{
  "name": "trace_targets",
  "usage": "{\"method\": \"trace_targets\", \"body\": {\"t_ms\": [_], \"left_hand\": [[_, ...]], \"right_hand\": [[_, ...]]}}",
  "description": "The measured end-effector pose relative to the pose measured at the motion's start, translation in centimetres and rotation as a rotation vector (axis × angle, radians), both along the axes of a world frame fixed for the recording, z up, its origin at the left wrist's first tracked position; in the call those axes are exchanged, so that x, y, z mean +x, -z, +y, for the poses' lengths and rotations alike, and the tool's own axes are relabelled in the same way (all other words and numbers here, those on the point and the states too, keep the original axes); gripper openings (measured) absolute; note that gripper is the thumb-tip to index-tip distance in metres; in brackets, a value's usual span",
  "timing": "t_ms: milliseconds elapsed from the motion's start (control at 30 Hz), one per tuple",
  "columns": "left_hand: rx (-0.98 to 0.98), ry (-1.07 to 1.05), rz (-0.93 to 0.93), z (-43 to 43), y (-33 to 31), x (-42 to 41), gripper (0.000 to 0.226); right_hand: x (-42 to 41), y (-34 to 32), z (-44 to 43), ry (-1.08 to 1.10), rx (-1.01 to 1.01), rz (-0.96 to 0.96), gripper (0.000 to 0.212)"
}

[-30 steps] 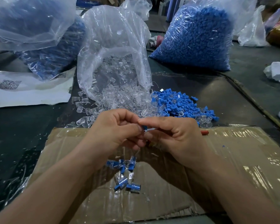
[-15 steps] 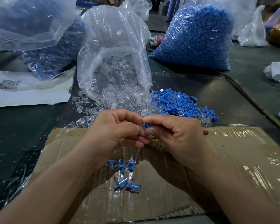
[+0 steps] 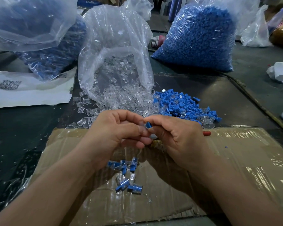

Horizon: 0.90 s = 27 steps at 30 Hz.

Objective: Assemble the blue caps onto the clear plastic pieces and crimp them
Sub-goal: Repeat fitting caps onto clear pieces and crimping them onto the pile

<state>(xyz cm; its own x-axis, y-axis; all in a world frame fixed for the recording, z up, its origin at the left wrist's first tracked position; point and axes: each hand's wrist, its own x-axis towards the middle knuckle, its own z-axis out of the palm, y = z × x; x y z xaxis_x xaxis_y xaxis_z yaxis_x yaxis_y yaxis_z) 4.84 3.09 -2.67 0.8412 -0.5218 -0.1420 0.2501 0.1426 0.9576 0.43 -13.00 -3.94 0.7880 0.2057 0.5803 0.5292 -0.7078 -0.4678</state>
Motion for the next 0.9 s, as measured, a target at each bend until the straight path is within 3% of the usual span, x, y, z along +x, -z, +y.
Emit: {"method": "trace_targets", "body": {"t_ms": [300,567,667,767,900], "left_hand": [[0.001,0.001,-0.02,-0.1,0.1,0.0,0.025],[0.03,-0.011,-0.068,0.0,0.5,0.2,0.006],[0.02,-0.057,-0.093,0.1,0.7,0.3,0.004],[-0.003,-0.13,-0.105,0.2,0.8,0.5,0.004],[-0.026,-0.184,-0.108,0.2,0.7,0.5,0.009]], "right_hand": [[0.0,-0.2,0.2,0.008,-0.035,-0.043,0.025],[0.0,-0.4,0.2,-0.022,-0.08,-0.021,0.025],[0.0,-1.2,-0.7,0.028,-0.118,0.147,0.041],[-0.2,-2.5,-3.4,0.197,-0.128,0.465,0.066],[-0.4,-3.0,-5.6,0.24,-0.365,0.789,0.078]]}}
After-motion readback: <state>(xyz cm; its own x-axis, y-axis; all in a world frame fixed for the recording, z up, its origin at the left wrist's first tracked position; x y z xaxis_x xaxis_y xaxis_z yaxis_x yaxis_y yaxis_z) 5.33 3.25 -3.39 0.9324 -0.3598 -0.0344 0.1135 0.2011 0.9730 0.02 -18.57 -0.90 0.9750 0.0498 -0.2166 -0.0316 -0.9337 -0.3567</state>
